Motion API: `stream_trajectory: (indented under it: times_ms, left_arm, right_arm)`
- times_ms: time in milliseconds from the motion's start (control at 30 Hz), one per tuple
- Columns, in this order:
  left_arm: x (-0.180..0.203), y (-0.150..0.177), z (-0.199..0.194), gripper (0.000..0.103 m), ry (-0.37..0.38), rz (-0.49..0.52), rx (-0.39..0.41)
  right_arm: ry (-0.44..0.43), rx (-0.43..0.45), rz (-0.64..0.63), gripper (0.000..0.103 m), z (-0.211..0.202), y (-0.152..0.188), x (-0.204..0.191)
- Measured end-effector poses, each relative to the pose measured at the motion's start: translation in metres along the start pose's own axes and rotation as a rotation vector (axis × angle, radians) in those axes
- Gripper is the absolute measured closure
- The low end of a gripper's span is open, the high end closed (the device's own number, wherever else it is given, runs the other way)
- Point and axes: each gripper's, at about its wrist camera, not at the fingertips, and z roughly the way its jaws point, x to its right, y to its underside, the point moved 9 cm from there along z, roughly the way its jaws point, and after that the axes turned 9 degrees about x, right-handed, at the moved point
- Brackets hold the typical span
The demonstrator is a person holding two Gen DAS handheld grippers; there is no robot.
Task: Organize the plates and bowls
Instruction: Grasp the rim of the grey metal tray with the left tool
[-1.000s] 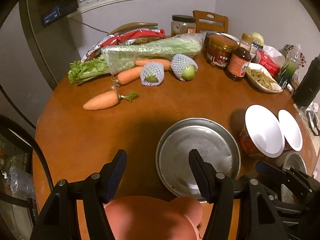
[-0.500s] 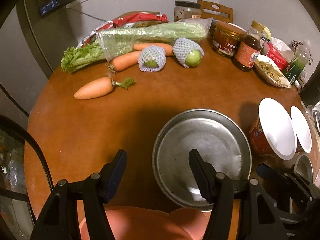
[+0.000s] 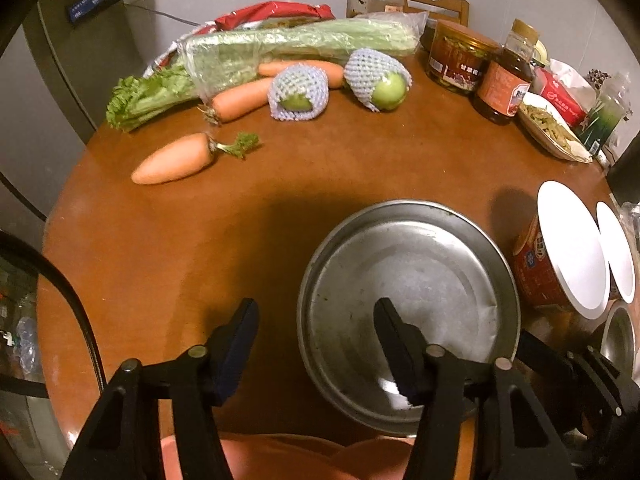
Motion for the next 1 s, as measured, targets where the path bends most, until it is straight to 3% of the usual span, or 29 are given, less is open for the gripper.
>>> stream_trajectory:
  times_ms: [233, 400, 1000]
  left_arm:
    - [0.006, 0.005, 0.006, 0.064, 0.048, -0.01, -0.025]
    - [0.007, 0.007, 0.004, 0.065, 0.043, -0.001, -0.021]
    - [-0.008, -0.009, -0.032, 0.065, 0.052, -0.058, 0.097]
  right_arm:
    - [-0.002, -0.01, -0.003, 0.059, 0.007, 0.002, 0.0]
    - [0.006, 0.001, -0.01, 0.064, 0.008, 0.0, 0.002]
    - [-0.013, 0.124, -0.06, 0.065, -0.019, -0.027, -0.017]
